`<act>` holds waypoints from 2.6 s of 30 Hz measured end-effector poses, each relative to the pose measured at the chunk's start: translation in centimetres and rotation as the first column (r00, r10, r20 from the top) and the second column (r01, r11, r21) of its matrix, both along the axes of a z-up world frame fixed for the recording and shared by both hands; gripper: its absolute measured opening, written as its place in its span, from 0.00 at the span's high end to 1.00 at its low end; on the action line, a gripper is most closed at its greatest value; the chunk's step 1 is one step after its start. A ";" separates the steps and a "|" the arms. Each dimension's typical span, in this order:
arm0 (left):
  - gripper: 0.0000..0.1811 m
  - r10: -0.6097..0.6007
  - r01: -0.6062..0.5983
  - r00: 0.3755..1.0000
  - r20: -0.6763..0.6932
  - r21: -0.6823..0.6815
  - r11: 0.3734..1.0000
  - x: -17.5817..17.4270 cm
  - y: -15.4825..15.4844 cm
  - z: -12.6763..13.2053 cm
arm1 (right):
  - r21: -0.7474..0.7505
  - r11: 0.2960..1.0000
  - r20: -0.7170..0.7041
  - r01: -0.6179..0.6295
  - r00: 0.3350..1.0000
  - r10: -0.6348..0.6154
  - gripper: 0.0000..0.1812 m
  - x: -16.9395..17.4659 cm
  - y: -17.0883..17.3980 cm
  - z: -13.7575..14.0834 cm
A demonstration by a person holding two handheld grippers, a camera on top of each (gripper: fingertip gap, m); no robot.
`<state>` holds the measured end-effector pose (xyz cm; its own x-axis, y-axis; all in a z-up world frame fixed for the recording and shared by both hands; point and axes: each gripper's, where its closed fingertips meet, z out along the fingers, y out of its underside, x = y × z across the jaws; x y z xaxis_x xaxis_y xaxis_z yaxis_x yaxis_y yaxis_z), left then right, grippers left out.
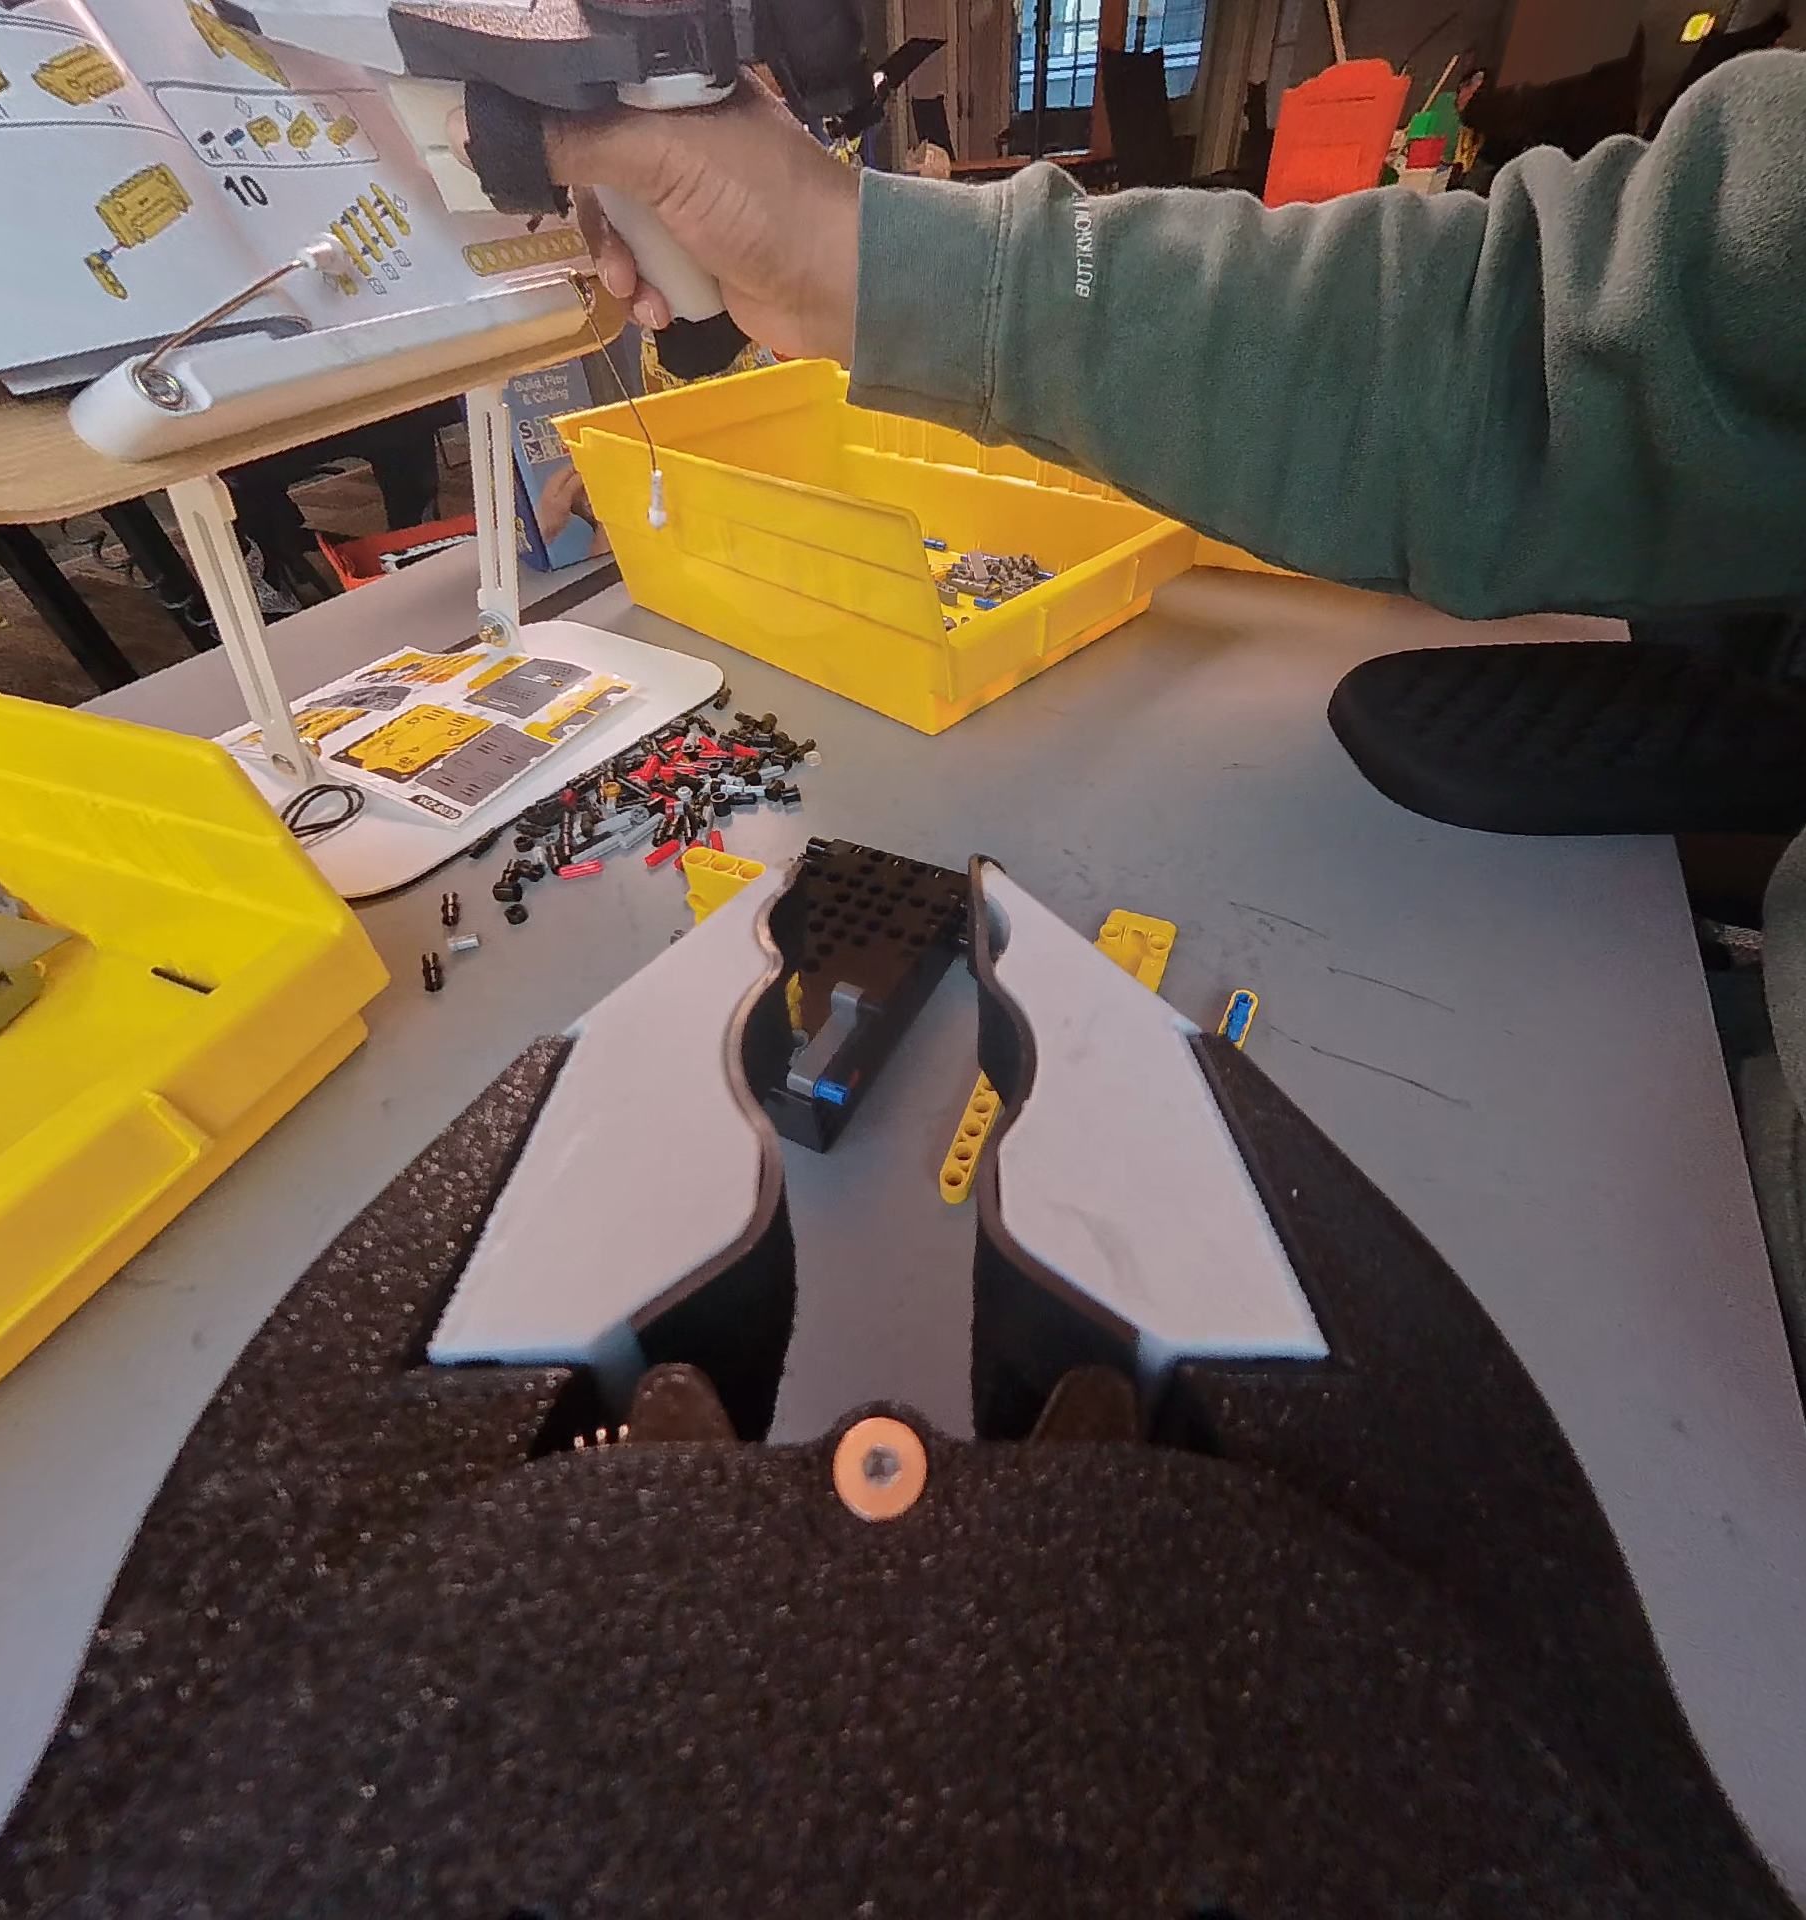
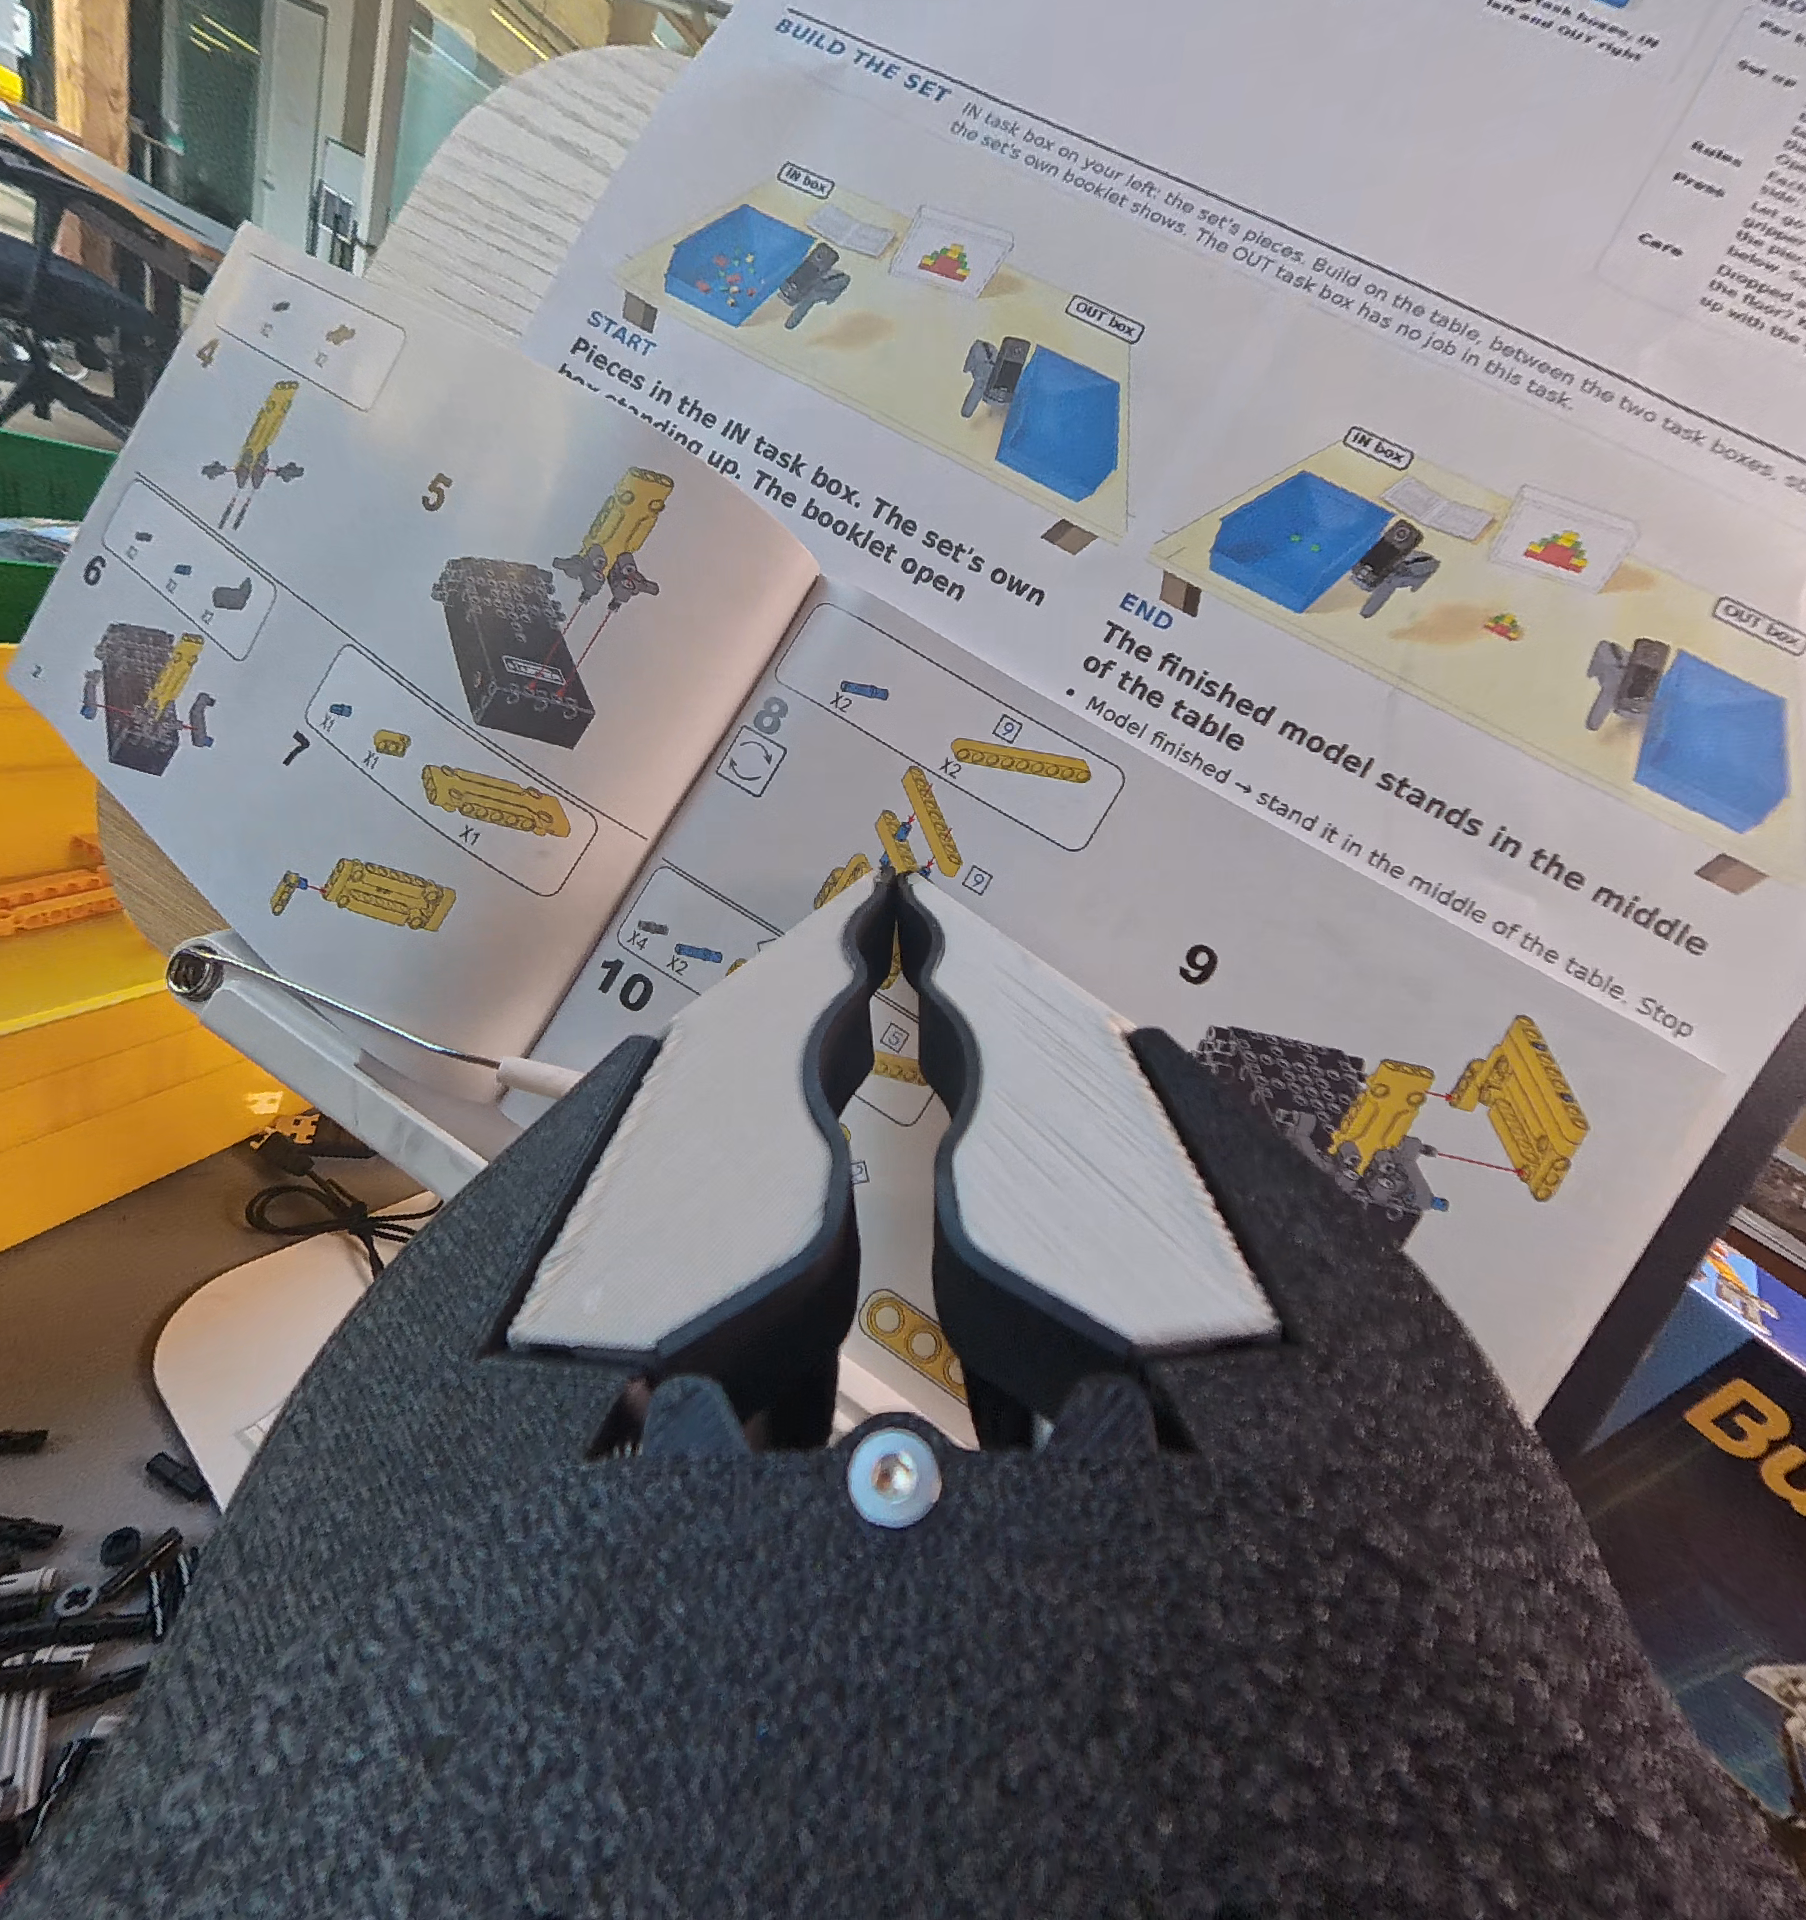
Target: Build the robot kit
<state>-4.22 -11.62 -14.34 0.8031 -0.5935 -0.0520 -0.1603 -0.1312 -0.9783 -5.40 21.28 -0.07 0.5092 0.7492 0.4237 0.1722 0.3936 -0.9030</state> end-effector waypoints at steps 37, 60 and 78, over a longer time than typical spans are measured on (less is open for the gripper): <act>0.84 0.017 -0.017 1.000 0.000 -0.024 1.000 -0.2 0.4 -0.4 | -0.017 1.000 -0.018 0.006 1.000 -0.006 0.99 -0.9 -0.5 0.4; 0.85 0.019 -0.019 1.000 0.002 -0.029 0.999 -0.2 0.4 -0.4 | -0.036 0.999 -0.019 0.008 1.000 -0.009 0.99 -0.6 -0.3 0.3; 0.90 -0.225 0.199 0.968 -0.115 -0.199 0.959 3.3 -1.0 -3.5 | -0.449 0.701 0.537 -0.554 0.459 0.708 0.95 11.0 -31.6 -19.9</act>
<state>-0.96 -12.66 -17.87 0.6510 -0.7587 -0.0246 -0.3329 -0.2562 -0.9075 5.61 -10.30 -19.94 -0.4756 0.8465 0.2392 0.4877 0.4801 -0.7292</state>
